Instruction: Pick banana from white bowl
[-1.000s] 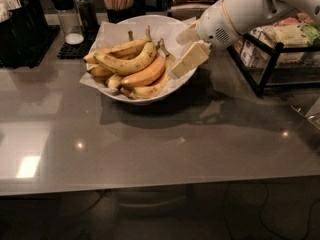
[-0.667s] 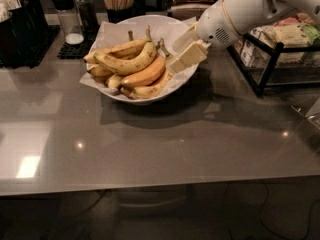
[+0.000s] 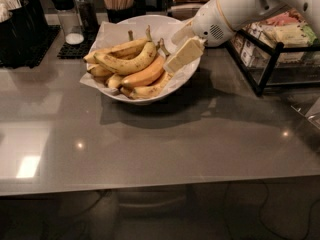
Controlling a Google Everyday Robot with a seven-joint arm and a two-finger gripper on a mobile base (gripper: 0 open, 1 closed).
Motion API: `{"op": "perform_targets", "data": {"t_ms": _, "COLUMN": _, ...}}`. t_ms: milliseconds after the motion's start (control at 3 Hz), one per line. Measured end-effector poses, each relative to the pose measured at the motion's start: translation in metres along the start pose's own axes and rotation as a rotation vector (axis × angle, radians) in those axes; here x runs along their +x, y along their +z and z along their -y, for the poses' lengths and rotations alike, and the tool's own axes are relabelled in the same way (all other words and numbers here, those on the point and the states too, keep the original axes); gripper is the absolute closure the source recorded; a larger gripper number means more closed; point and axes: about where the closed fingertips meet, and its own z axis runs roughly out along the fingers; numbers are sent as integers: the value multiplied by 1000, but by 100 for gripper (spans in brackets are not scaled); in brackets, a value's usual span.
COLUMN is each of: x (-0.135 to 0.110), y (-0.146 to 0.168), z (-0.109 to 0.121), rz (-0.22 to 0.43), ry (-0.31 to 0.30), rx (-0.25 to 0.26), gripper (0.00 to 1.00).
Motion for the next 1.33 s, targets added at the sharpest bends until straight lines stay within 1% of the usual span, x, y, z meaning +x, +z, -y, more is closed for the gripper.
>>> {"op": "perform_targets", "data": {"t_ms": 333, "x": 8, "y": 7, "z": 8, "rz": -7, "ry": 29, "rx": 5, "gripper": 26}}
{"op": "perform_targets", "data": {"t_ms": 667, "x": 20, "y": 14, "z": 12, "rz": -11, "ry": 67, "rx": 6, "gripper": 28}}
{"op": "perform_targets", "data": {"t_ms": 1000, "x": 30, "y": 27, "z": 12, "rz": -15, "ry": 101, "rx": -15, "gripper": 31}}
{"op": "perform_targets", "data": {"t_ms": 1333, "x": 31, "y": 31, "z": 12, "rz": -12, "ry": 106, "rx": -21, "gripper": 34}}
